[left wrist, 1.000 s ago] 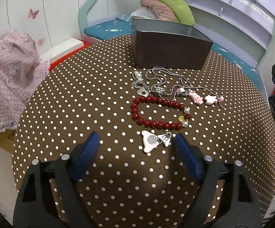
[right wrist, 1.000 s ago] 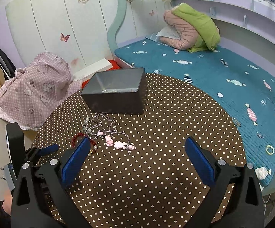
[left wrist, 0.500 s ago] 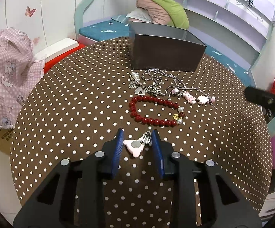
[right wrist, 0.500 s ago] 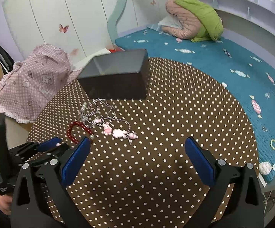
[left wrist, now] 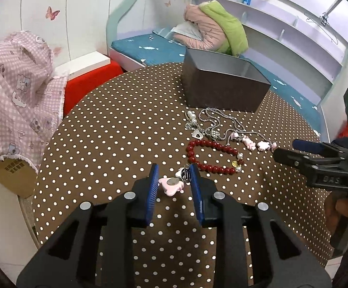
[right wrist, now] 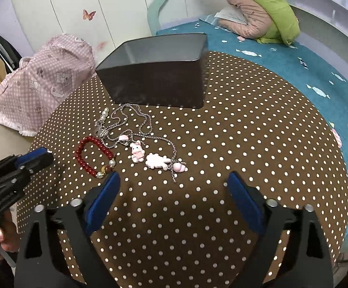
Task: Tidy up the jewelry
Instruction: 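Grasp the red bead bracelet with the right gripper while the left gripper holds the white charm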
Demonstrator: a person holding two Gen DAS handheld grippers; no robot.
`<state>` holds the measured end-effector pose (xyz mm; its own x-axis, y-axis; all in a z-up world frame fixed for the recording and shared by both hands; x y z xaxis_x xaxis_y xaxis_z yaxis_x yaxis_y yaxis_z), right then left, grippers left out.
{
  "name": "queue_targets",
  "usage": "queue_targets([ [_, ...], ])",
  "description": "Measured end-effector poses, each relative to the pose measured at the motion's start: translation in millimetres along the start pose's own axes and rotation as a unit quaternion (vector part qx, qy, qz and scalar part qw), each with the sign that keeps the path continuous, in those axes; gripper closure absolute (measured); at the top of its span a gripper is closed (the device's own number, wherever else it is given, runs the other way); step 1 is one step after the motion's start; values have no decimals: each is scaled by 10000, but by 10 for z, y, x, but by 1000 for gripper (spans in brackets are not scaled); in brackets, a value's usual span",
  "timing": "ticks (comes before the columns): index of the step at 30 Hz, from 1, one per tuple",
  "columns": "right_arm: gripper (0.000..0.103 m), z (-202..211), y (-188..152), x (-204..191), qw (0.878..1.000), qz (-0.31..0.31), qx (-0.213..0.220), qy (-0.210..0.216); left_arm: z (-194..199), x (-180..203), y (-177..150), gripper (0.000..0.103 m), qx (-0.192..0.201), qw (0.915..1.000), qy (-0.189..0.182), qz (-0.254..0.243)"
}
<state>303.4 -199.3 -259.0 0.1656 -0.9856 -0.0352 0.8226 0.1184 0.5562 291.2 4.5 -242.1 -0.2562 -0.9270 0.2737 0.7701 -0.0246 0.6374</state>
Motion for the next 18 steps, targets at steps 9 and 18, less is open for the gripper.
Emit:
queue_targets([
  [9, 49, 101, 71, -396, 9917, 976, 218, 809, -7, -12, -45, 77, -9, 10000, 3, 89],
  [18, 54, 129, 7, -1108, 9711, 1945, 400, 1323, 35, -145, -31, 77, 44, 9996, 129, 233],
])
Point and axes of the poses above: each gripper's, at about its wrist camera, not at the fingertips, and z roughly against the way its jaws point, x to its right, y to its top, the point moved 9 cm from there along -z, roughly the way its jaws point, and after that the axes turned 11 degrees about -y, right-handed, at the moved point
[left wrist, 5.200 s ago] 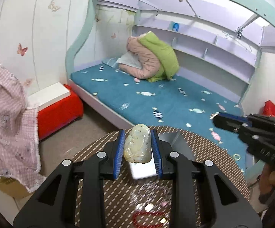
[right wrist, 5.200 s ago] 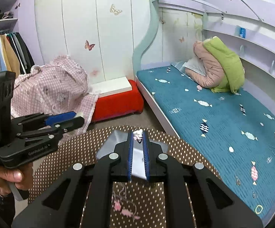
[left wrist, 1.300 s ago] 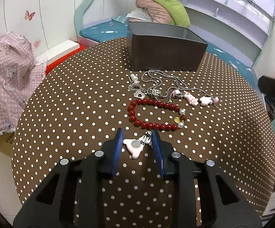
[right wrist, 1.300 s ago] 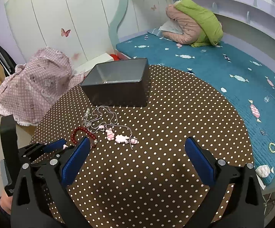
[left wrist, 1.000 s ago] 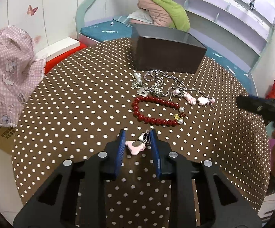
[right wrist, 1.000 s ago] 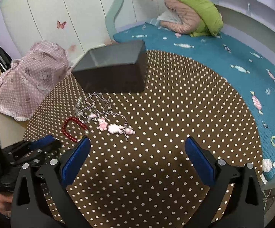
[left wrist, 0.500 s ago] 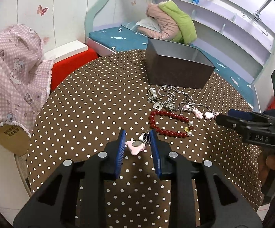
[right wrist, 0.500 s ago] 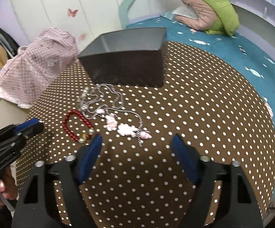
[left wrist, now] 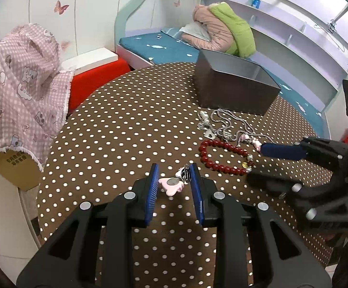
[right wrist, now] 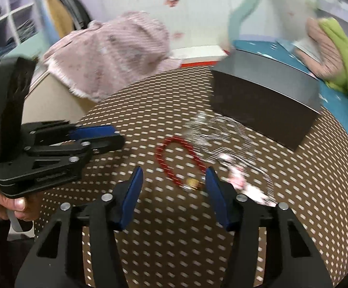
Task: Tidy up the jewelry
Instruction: 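Grasp the red bead bracelet with the right gripper while the left gripper holds the white charm, then lower the red bracelet into the box and open the right gripper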
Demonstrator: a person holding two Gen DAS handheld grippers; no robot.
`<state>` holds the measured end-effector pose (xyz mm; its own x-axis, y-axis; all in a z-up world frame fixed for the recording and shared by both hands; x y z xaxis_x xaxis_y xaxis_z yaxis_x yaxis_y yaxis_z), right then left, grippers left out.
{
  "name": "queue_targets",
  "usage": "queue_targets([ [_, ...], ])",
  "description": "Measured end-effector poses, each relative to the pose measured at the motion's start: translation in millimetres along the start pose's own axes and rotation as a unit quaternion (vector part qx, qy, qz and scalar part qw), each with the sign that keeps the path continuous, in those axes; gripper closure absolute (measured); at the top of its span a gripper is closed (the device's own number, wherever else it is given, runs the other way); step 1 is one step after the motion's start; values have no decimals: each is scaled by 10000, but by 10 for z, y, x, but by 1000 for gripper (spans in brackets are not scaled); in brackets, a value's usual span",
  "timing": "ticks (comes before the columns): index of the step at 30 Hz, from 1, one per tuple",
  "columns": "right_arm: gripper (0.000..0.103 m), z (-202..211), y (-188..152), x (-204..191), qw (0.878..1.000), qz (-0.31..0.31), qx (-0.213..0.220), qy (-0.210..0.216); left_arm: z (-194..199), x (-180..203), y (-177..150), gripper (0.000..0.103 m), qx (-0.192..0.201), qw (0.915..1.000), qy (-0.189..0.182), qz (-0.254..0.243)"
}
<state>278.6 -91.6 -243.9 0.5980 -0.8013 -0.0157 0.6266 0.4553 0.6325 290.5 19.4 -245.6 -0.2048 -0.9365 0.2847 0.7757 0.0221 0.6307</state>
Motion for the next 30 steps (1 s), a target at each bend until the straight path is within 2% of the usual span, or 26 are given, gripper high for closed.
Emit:
queue_targets([
  [3, 60, -136, 3, -126, 9997, 243, -49, -18, 59, -98, -5, 77, 40, 9999, 102, 74],
  [5, 74, -325, -77, -146, 9973, 570, -300, -364, 94, -168, -19, 77, 61, 9997, 166, 145],
  [6, 76, -323, -72, -159, 9961, 719, -179, -481, 119, -213, -27, 77, 74, 9996, 198, 192],
  [8, 89, -316, -101, -173, 9949, 821, -165, -561, 167, -289, -41, 77, 100, 9993, 253, 257],
  [10, 96, -311, -122, -171, 9929, 958, -180, -686, 213, -348, -51, 77, 125, 9990, 303, 299],
  [13, 97, -275, -157, -161, 9926, 959, -203, -713, 250, -399, -57, 77, 142, 9988, 339, 328],
  [16, 97, -144, -134, -119, 9955, 759, -119, -557, 277, -389, -28, 77, 178, 9988, 327, 324],
  [22, 97, 264, 133, -9, 9983, 379, 286, -326, 331, -280, 131, 77, 310, 9991, 252, 157],
  [30, 97, 721, 482, 181, 9960, 139, 787, -400, 418, -75, 490, 77, 566, 9982, 110, -138],
])
Point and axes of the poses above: each gripper's, at about its wrist camera, not at the fingertips, and z roughly against the way its jaws point, x to its right, y to its top, the point moved 9 cm from there along -z, roughly the way its jaws point, and after that the axes turned 11 degrees about -y, right-handed, at the moved point
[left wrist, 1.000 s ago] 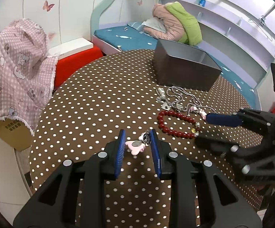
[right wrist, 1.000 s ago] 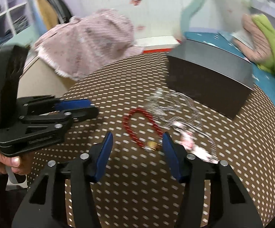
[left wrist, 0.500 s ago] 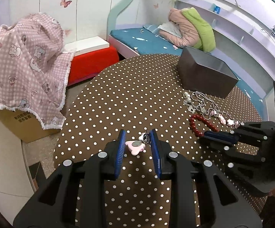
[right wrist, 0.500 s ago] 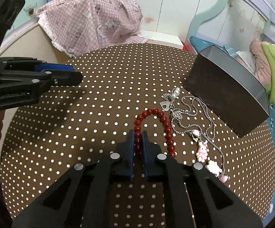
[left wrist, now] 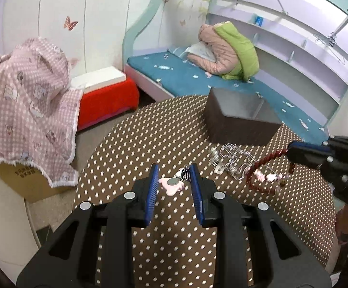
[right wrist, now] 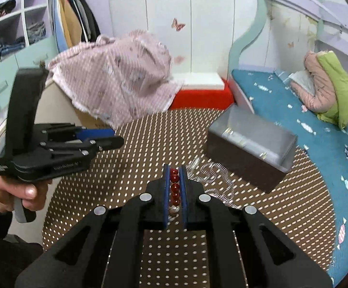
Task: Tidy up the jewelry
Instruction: 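Lower the red bracelet into the box and open the right gripper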
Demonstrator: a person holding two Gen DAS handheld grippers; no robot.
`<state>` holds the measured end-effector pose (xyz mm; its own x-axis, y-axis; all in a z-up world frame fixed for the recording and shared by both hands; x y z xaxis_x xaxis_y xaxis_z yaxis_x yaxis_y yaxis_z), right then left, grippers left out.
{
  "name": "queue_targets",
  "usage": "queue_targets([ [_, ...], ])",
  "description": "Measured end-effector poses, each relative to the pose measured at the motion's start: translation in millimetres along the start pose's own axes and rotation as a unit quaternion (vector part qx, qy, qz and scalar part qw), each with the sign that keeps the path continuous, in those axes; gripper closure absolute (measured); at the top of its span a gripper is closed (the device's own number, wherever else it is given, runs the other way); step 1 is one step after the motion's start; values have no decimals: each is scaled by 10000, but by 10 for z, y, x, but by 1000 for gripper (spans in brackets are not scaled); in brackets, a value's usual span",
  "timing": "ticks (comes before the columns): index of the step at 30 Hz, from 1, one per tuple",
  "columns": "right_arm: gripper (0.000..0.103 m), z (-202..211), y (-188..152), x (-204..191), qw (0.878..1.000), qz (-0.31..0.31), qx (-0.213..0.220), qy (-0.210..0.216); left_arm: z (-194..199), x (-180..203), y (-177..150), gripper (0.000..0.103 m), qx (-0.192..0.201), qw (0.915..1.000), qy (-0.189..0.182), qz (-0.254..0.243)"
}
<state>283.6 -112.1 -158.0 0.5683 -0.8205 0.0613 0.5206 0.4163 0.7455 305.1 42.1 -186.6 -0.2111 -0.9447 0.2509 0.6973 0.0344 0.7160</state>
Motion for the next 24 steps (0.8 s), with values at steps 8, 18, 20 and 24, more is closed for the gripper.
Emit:
queue_targets([
  [8, 97, 281, 377, 401, 9982, -163, 466, -353, -5, 284, 489, 77, 276, 9986, -169, -425],
  [18, 97, 306, 795, 842, 9938, -350, 773, -718, -182, 661, 1189, 77, 525, 9945, -522, -745],
  [20, 97, 280, 881, 932, 9931, -397, 794, -763, -247, 722, 1328, 77, 540, 9937, -640, -742],
  [24, 97, 180, 963, 1071, 9927, -510, 750, -796, -390, 867, 1556, 77, 496, 9923, -874, -723],
])
Point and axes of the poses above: each gripper's, at about its wrist camera, not at the fingertips, and z roughly against the way its jaws point, x to its right, y to its top, the point moved 9 cm from there along -z, roughly the way its jaws point, and after that the axes turned 11 degrees about -y, right-handed, at the moved point
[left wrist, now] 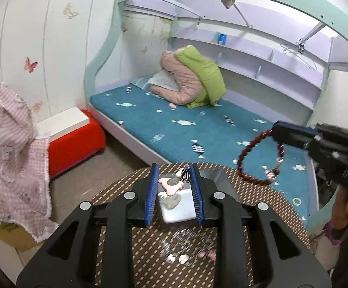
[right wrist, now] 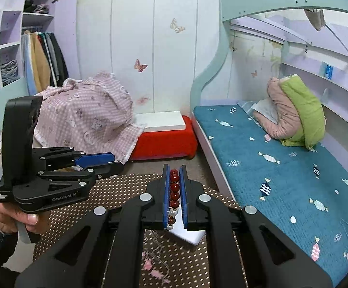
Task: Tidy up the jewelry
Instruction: 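Lower the red bracelet into the box and open the right gripper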
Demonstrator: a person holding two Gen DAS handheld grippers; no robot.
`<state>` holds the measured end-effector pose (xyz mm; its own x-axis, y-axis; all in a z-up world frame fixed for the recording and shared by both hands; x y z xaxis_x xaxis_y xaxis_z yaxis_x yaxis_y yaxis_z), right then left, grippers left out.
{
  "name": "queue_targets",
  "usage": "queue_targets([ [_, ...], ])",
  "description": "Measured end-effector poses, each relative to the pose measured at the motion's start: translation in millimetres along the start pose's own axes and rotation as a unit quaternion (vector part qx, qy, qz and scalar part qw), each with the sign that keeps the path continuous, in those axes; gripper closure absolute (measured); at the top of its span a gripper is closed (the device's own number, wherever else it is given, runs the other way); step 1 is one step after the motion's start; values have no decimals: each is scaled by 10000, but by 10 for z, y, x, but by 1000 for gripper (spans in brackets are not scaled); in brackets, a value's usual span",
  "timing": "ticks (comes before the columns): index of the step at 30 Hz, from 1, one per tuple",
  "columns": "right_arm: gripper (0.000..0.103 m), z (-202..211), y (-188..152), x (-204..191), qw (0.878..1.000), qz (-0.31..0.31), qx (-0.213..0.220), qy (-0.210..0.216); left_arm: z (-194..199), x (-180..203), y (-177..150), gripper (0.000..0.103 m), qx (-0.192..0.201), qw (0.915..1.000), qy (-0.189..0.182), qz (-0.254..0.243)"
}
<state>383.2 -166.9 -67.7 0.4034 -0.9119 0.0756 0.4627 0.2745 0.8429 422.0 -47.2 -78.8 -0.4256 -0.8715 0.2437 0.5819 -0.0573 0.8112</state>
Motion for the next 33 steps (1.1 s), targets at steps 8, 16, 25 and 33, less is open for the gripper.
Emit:
queue_targets([
  [8, 96, -275, -86, 74, 9995, -174, -269, 53, -467, 46, 100, 77, -356, 9992, -193, 50],
  [16, 96, -647, -339, 166, 9960, -419, -784, 41, -833, -20, -99, 72, -710, 9971, -189, 196],
  [25, 79, -714, -486, 305, 9926, -731, -956, -164, -841, -241, -193, 12, -702, 9969, 232, 285],
  [33, 8, -589, -495, 478, 9892, -1086, -690, -696, -460, -324, -171, 6, -221, 9968, 757, 142],
])
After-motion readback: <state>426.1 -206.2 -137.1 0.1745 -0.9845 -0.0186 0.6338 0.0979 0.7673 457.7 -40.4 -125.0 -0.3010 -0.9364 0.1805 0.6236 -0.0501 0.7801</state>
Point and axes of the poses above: each gripper's, at about its wrist camera, not at the fingertips, and z roughly against the way its jaws point, x to its right, y to its top, the point moved 9 cm from there along -z, roughly the way its jaws point, and after that the axes turned 11 degrees about -y, right-handed, at the moved point
